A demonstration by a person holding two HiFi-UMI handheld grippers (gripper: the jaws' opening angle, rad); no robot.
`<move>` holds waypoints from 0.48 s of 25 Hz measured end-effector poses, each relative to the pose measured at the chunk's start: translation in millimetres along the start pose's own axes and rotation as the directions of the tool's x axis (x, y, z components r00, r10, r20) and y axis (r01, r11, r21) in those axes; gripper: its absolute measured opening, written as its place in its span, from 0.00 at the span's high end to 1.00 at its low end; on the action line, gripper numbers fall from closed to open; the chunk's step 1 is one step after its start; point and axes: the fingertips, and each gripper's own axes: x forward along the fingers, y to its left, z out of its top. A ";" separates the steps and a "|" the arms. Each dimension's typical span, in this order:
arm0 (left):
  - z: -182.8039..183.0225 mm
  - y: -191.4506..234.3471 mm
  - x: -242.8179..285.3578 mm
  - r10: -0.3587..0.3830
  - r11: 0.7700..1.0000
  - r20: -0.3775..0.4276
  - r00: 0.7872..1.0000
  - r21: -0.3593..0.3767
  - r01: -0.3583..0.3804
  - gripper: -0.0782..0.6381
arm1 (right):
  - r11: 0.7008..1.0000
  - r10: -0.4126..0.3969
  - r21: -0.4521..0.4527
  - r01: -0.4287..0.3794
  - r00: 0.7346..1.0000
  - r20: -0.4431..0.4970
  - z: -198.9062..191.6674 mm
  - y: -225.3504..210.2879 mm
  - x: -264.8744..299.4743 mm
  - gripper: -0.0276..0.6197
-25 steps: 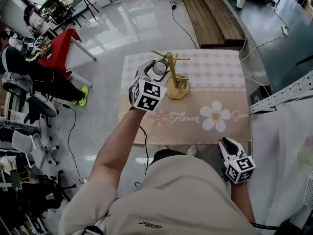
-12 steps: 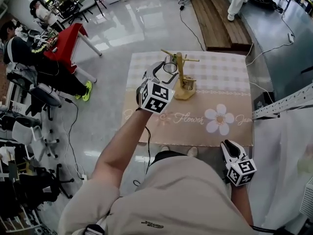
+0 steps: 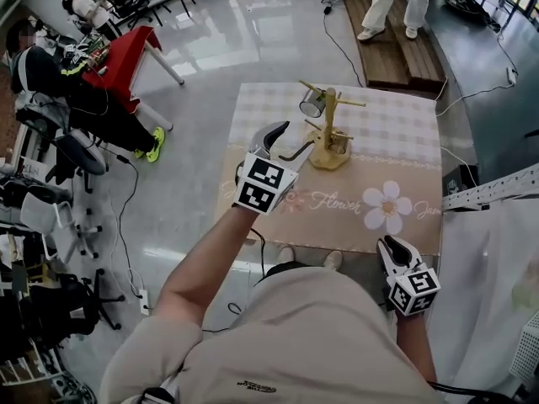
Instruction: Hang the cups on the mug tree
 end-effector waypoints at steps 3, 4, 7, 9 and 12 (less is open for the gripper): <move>-8.6 -9.5 -16.1 -0.068 0.992 0.007 0.998 -0.107 0.068 0.51 | 1.000 0.021 -0.017 -0.021 1.000 0.001 6.1 10.8 10.5 0.83; -13.1 -14.5 -21.7 -0.099 0.984 0.006 0.995 -0.145 0.099 0.51 | 0.999 0.025 -0.022 -0.025 1.000 0.000 7.8 14.9 13.5 0.83; -26.0 -32.3 -39.7 -0.200 0.951 0.008 0.980 -0.240 0.196 0.53 | 0.998 0.043 -0.041 -0.043 0.999 0.001 14.8 27.5 22.5 0.83; -32.2 -46.3 -51.4 -0.258 0.927 0.017 0.966 -0.278 0.253 0.60 | 0.997 0.048 -0.052 -0.048 0.999 0.001 20.1 34.0 27.1 0.85; -39.8 -68.0 -68.9 -0.334 0.886 0.045 0.942 -0.327 0.330 0.75 | 0.996 0.059 -0.071 -0.058 0.998 0.005 26.1 42.5 32.6 0.87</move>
